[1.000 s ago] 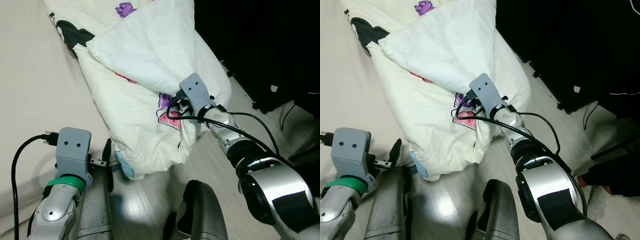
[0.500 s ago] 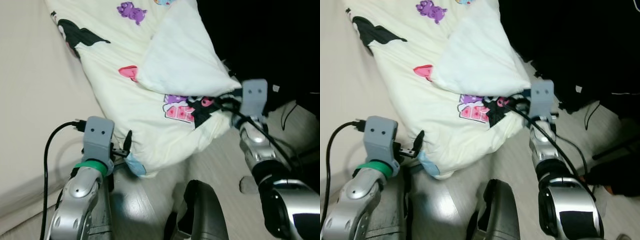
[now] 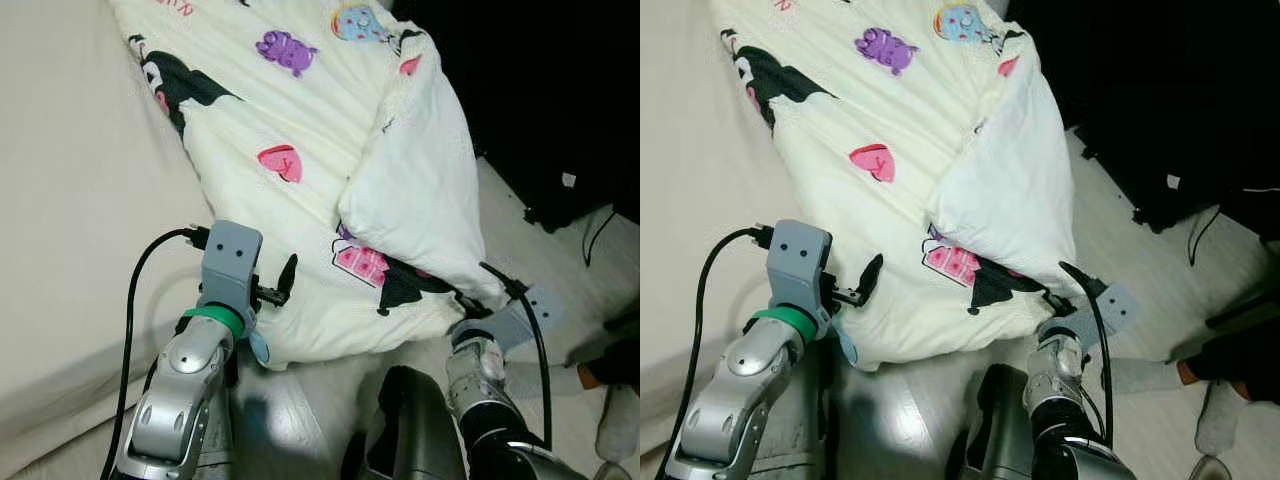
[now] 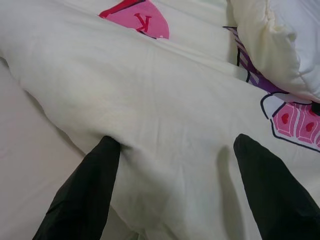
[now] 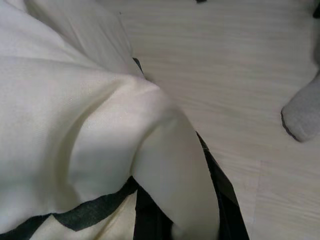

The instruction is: Clean up the room

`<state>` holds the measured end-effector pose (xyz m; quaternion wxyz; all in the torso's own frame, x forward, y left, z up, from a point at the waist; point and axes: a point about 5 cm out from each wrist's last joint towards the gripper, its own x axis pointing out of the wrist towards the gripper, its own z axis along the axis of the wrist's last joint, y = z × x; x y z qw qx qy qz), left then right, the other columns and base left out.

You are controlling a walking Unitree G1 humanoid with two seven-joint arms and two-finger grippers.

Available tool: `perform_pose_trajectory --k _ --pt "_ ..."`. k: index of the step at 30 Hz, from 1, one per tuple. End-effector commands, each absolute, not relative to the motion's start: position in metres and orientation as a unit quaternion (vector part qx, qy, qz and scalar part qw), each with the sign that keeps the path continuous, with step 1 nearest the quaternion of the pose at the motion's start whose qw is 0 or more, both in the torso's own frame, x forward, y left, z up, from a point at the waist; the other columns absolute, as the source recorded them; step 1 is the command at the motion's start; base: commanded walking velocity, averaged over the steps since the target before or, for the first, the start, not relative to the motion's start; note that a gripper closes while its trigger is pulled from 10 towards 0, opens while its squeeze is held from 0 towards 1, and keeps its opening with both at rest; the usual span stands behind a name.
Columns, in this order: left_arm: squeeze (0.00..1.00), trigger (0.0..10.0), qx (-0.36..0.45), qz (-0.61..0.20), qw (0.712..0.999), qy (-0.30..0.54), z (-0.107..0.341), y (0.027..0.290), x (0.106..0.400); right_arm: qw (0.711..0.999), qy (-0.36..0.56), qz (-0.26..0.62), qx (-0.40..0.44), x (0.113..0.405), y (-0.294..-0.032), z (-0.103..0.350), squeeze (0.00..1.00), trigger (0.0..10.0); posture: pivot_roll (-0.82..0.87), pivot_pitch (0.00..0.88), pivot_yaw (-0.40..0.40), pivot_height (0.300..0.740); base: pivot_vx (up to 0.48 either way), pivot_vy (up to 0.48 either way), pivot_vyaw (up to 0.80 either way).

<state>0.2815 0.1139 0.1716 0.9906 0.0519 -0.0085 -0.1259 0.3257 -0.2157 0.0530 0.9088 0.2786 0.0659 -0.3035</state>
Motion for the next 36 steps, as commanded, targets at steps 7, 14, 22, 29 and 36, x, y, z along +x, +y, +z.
perform_pose_trajectory --k 7,14,22,29,36 --pt "0.0 10.0 0.048 -0.12 0.992 0.006 0.161 0.116 0.277 0.879 0.141 -0.399 0.22 0.285 -0.25 0.018 1.0 10.0 0.16 0.262 -0.088 0.55 0.0 0.0 0.0" --pt "0.0 10.0 0.045 -0.126 0.991 0.009 0.157 0.114 0.28 0.874 0.102 -0.449 0.154 0.264 -0.279 0.022 1.0 10.0 0.11 0.264 -0.092 0.55 0.0 0.0 0.0" --pt "0.0 10.0 0.046 -0.13 0.99 0.007 0.158 0.113 0.283 0.906 0.089 -0.401 0.1 0.258 -0.273 0.026 0.0 10.0 0.11 0.259 -0.087 0.55 0.0 0.0 0.0" --pt "0.0 10.0 0.048 -0.13 0.99 0.003 0.159 0.113 0.284 0.996 -0.062 -0.062 -0.032 0.309 -0.197 0.102 0.0 10.0 0.11 0.254 -0.083 0.55 0.0 0.0 0.0" --pt "0.0 10.0 0.049 -0.128 0.991 -0.002 0.161 0.114 0.286 0.963 -0.109 0.227 -0.095 0.332 -0.124 0.144 0.0 10.0 0.13 0.248 -0.078 0.55 0.0 0.0 0.0"
